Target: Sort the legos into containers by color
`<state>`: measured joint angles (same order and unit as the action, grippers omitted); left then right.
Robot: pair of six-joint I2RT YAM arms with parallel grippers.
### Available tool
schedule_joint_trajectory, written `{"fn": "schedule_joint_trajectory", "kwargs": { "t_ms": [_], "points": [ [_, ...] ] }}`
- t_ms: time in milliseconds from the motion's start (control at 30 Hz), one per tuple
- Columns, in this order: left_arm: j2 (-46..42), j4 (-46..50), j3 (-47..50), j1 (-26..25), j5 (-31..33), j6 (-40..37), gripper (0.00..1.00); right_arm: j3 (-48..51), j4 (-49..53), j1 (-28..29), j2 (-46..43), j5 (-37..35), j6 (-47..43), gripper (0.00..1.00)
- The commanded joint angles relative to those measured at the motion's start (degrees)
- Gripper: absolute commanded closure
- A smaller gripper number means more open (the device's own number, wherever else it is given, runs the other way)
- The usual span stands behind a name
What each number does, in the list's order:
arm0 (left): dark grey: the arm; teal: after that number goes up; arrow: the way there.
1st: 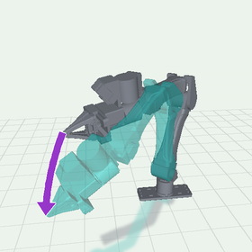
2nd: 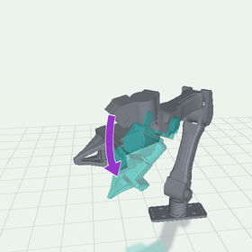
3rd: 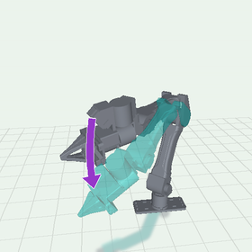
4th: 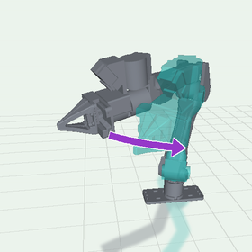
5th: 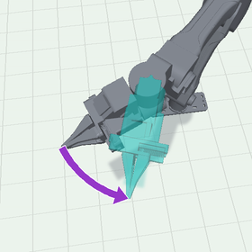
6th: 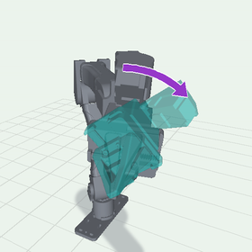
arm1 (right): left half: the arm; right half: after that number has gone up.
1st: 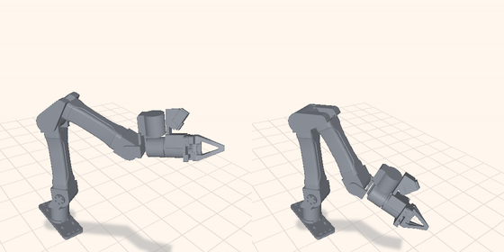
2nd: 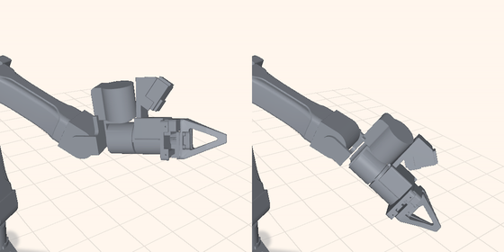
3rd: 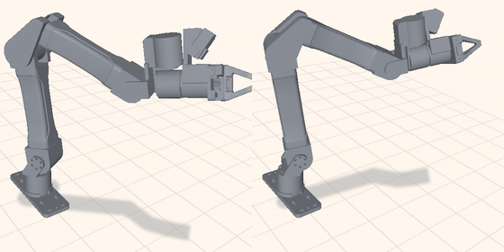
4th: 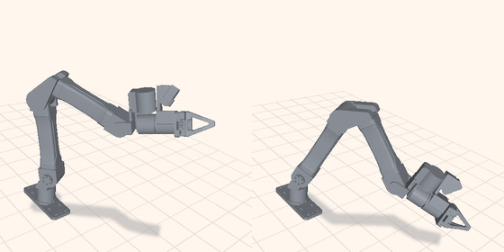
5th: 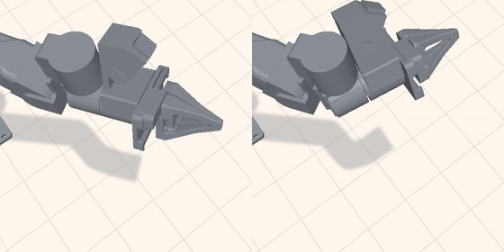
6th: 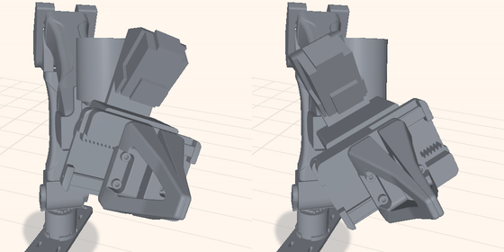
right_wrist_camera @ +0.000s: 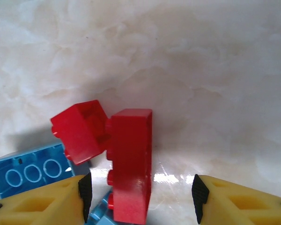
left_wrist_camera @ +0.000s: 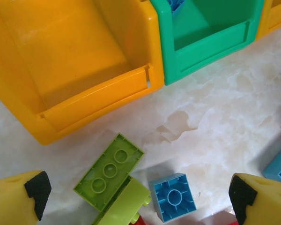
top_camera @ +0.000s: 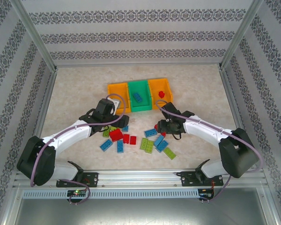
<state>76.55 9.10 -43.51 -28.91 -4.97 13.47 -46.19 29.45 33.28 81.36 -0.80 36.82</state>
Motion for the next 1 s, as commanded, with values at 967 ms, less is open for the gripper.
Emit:
{"fn": "schedule_joint_trajectory", "kwargs": {
  "t_ms": [967],
  "points": [
    [-0.4,-1.3,-2.4,-1.5,0.3,-0.2,0.0,-3.6,-1.7,-5.5,-2.4,-2.5,-3.1,0.78]
  ]
}}
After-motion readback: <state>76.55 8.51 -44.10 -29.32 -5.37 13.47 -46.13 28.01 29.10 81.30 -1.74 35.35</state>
